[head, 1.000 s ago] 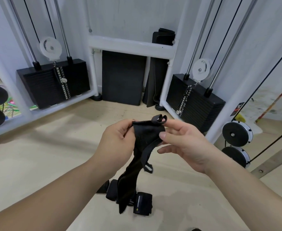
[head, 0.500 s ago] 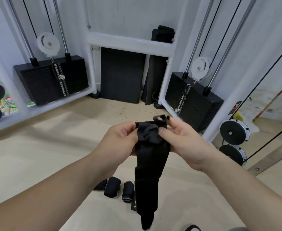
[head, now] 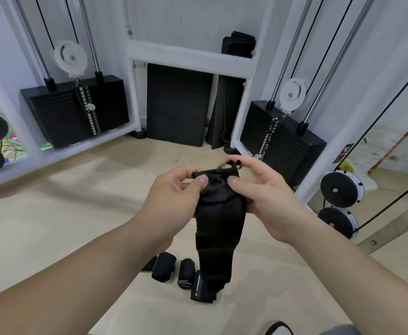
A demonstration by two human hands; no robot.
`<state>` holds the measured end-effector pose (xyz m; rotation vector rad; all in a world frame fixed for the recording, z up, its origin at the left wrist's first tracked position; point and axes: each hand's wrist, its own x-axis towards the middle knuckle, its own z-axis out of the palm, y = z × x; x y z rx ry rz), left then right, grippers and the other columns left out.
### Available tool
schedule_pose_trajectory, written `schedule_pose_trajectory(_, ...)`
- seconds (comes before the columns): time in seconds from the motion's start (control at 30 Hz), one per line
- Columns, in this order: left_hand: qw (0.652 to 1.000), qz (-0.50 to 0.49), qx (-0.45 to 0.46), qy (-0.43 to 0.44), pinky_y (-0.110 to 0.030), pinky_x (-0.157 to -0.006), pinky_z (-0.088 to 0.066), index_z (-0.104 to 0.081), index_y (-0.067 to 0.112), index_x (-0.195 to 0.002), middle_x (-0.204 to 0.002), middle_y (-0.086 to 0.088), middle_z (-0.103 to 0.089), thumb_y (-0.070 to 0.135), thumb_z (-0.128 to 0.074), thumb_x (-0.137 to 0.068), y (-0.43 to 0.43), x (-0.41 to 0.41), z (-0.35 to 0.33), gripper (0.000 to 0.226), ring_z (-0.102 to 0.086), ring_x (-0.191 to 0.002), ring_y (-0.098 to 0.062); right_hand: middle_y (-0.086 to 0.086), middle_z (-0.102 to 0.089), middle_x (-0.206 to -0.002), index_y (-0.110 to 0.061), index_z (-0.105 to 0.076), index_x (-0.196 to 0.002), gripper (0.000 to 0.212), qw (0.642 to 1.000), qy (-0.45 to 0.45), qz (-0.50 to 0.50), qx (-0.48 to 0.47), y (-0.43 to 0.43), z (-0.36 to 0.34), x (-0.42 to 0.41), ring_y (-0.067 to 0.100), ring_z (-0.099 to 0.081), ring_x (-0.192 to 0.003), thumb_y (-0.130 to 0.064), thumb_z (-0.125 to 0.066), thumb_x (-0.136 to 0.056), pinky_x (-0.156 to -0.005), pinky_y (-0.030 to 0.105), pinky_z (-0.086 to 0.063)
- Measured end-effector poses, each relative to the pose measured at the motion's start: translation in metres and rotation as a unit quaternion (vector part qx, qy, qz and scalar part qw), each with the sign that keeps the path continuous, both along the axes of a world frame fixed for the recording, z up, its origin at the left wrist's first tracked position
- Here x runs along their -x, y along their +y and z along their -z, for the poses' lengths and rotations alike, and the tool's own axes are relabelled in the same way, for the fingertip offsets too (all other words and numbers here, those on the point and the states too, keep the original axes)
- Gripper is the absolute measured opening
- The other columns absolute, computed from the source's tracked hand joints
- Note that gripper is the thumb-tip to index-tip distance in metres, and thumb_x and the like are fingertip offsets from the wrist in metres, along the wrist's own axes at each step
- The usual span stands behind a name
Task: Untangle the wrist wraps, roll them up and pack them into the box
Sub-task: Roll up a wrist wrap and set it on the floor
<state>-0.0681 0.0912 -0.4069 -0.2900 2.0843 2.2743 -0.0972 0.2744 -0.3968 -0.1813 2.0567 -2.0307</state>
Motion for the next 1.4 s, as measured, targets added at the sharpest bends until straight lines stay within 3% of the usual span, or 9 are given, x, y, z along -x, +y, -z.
schedule_pose_trajectory(0.13,1.000,-0.003,-0.019,0.004,-0.027,-0.065,-0.055,-0.075,0.021,-0.106,-0.076,0.001,-0.079,0.019,-0.059,-0.108,-0.002,0.002,0.003,0.016,-0.073,-0.066,-0.011,0.019,-0.079,-0.115,-0.028,-0.075,-0.127,0.033,0.999,0.011,-0.027,0.025,0.007,-0.003,0.000,0.032,-0.074,-0.097,-0.009,-0.059,-0.106,-0.096,0.058,-0.059)
schedule_pose_trajectory(0.37,0.999,-0.017,-0.038,-0.010,-0.028,-0.068,-0.056,-0.076,0.018,-0.104,-0.084,-0.005,-0.081,0.020,-0.059,-0.108,-0.004,0.004,0.007,0.018,-0.075,-0.075,-0.016,0.023,-0.074,-0.127,-0.023,-0.067,-0.140,0.042,0.993,-0.034,-0.095,0.057,0.012,-0.007,-0.001,0.035,-0.073,-0.106,-0.020,-0.062,-0.098,-0.098,0.055,-0.059)
schedule_pose_trajectory(0.5,1.000,-0.008,-0.024,-0.013,-0.026,-0.065,-0.056,-0.076,0.019,-0.104,-0.084,-0.005,-0.081,0.021,-0.059,-0.108,-0.004,0.003,0.008,0.018,-0.076,-0.074,-0.015,0.020,-0.079,-0.113,-0.016,-0.076,-0.122,0.029,0.998,-0.004,-0.052,0.020,0.007,-0.003,-0.003,0.030,-0.076,-0.098,-0.024,-0.068,-0.095,-0.086,0.049,-0.063)
schedule_pose_trajectory(0.6,1.000,-0.005,-0.012,-0.011,-0.025,-0.066,-0.057,-0.076,0.021,-0.104,-0.086,-0.004,-0.081,0.021,-0.059,-0.108,-0.004,0.002,0.010,0.017,-0.078,-0.079,-0.016,0.028,-0.077,-0.108,-0.012,-0.075,-0.107,0.011,0.999,0.001,-0.048,-0.004,0.002,-0.001,-0.004,0.030,-0.075,-0.090,-0.012,-0.071,-0.097,-0.086,0.053,-0.061)
schedule_pose_trajectory(0.87,1.000,-0.007,0.011,-0.021,-0.026,-0.060,-0.055,-0.077,0.022,-0.108,-0.087,-0.005,-0.081,0.025,-0.057,-0.109,0.001,0.001,0.011,0.020,-0.078,-0.080,-0.019,0.001,-0.075,-0.081,-0.013,-0.077,-0.097,0.005,0.995,0.052,-0.041,-0.074,-0.003,-0.001,-0.003,0.012,-0.069,-0.072,-0.013,-0.073,-0.099,-0.060,0.025,-0.054)
schedule_pose_trajectory(1.0,0.999,-0.023,0.028,-0.029,-0.031,-0.068,-0.060,-0.077,0.020,-0.105,-0.087,-0.007,-0.081,0.024,-0.056,-0.109,0.003,0.002,0.015,0.022,-0.078,-0.082,-0.021,0.005,-0.077,-0.084,-0.011,-0.080,-0.095,0.036,0.990,0.064,-0.074,-0.103,-0.004,-0.009,-0.008,0.010,-0.070,-0.076,-0.043,-0.081,-0.077,-0.066,0.024,-0.056)
schedule_pose_trajectory(1.13,0.998,-0.038,0.039,-0.043,-0.037,-0.073,-0.063,-0.078,0.019,-0.101,-0.086,-0.009,-0.081,0.024,-0.056,-0.108,0.003,0.003,0.016,0.024,-0.078,-0.082,-0.026,0.010,-0.079,-0.099,-0.024,-0.076,-0.098,0.047,0.970,0.067,-0.097,-0.211,-0.005,-0.007,-0.009,0.013,-0.072,-0.084,-0.029,-0.104,-0.060,-0.081,0.037,-0.062)
schedule_pose_trajectory(1.3,0.998,-0.038,0.040,-0.032,-0.040,-0.077,-0.065,-0.078,0.020,-0.102,-0.089,-0.012,-0.081,0.024,-0.056,-0.109,0.002,0.000,0.013,0.024,-0.079,-0.089,-0.031,0.008,-0.075,-0.088,-0.019,-0.077,-0.092,0.010,0.967,0.146,-0.062,-0.198,-0.010,-0.002,-0.008,0.010,-0.064,-0.075,-0.023,-0.086,-0.089,-0.070,0.028,-0.053)
schedule_pose_trajectory(1.4,0.998,-0.027,0.050,-0.013,-0.046,-0.086,-0.063,-0.077,0.021,-0.103,-0.092,-0.011,-0.080,0.025,-0.057,-0.108,0.001,-0.002,0.012,0.022,-0.078,-0.091,-0.031,0.015,-0.074,-0.088,-0.014,-0.076,-0.088,0.010,0.974,0.140,-0.041,-0.176,-0.010,0.002,-0.008,0.013,-0.064,-0.076,-0.018,-0.076,-0.097,-0.071,0.031,-0.053)
